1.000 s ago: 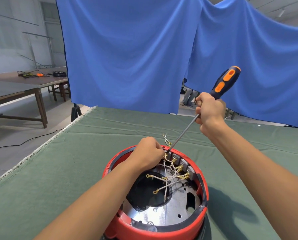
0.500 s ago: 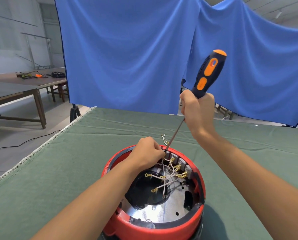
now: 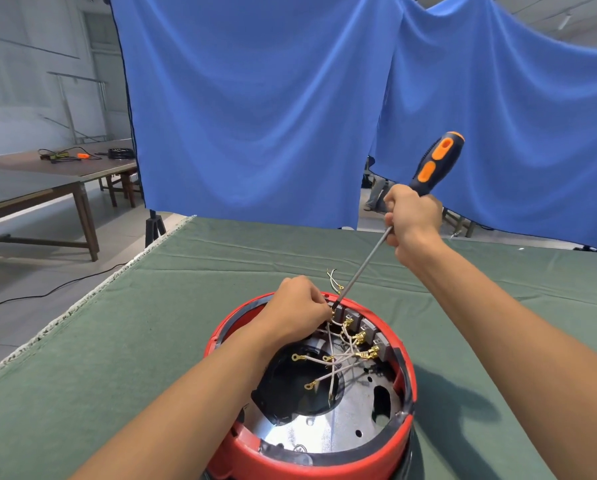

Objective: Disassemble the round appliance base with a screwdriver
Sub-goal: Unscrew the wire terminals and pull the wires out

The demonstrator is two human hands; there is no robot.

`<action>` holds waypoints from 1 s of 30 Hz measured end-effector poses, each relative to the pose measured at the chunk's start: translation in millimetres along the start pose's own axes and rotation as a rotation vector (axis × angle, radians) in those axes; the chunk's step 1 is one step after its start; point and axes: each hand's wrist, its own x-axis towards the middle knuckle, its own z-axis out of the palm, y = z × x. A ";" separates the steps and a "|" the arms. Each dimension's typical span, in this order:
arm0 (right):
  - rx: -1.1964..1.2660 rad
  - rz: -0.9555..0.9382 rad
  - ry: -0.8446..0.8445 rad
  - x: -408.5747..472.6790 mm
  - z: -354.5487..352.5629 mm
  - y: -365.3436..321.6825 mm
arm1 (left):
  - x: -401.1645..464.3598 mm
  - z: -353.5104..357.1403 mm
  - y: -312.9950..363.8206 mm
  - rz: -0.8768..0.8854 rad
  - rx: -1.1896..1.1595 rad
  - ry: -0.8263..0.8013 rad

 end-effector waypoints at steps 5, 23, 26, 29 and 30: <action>0.055 0.121 0.032 6.9 -7.9 7.0 | -0.5 0.4 -0.2 0.002 0.001 -0.018; 0.125 -0.002 -0.021 -8.1 -14.7 5.8 | 0.7 2.4 -2.7 -0.035 -0.010 0.007; 0.168 -0.027 -0.009 -9.9 -19.1 -0.2 | 1.4 2.0 -2.7 -0.029 0.003 0.009; 0.141 -0.128 -0.022 -18.5 -20.3 -3.5 | 3.1 2.9 -3.8 -0.026 0.011 0.026; 0.135 -0.172 -0.039 -23.5 -19.3 -3.1 | 3.7 3.1 -4.0 -0.026 0.010 0.027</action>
